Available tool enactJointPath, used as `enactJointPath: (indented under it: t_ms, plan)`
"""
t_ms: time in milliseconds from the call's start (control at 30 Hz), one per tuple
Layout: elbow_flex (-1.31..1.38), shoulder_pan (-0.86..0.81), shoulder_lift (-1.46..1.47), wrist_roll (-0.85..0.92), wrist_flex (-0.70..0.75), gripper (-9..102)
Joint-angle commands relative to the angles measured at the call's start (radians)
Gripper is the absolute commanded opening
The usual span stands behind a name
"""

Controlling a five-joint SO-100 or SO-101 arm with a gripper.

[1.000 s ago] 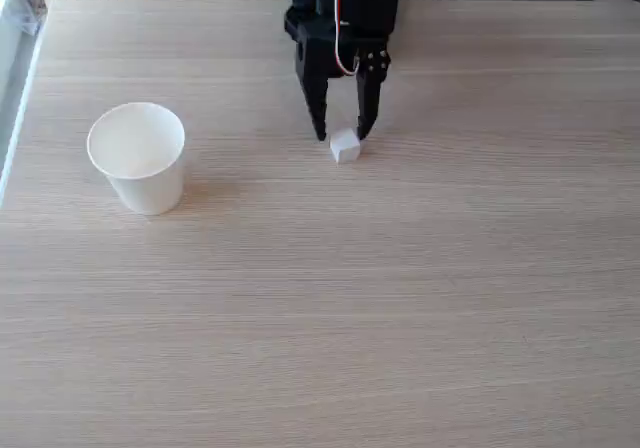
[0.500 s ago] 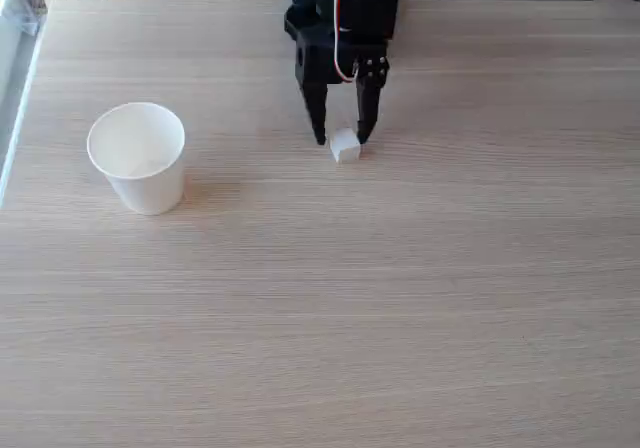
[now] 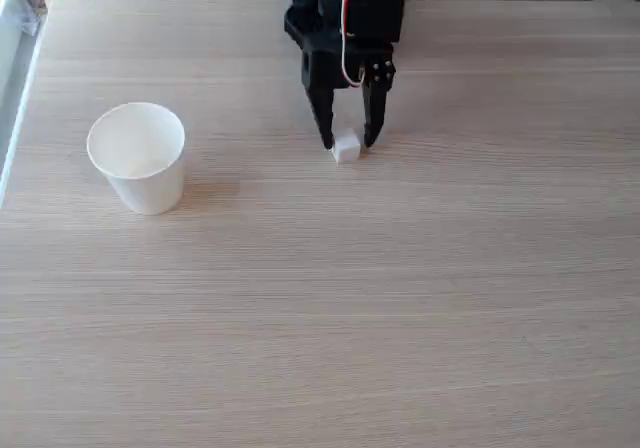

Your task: Grasp a block and put it in the bin.

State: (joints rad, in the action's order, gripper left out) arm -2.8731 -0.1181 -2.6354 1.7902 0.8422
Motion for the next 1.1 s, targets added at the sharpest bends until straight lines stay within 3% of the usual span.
enactJointPath:
  t_ms: [0,300,533,833,1067]
  plan:
    - [0.011,-0.005,0.003,0.011,-0.015,24]
    - [0.005,-0.011,-0.023,0.026,-0.028,0]
    - [-0.014,-0.046,-0.150,0.061,-0.032,0]
    - [0.003,-0.227,-0.426,0.124,-0.152,0]
    - [0.112,-0.413,-0.362,0.141,-0.227,0]
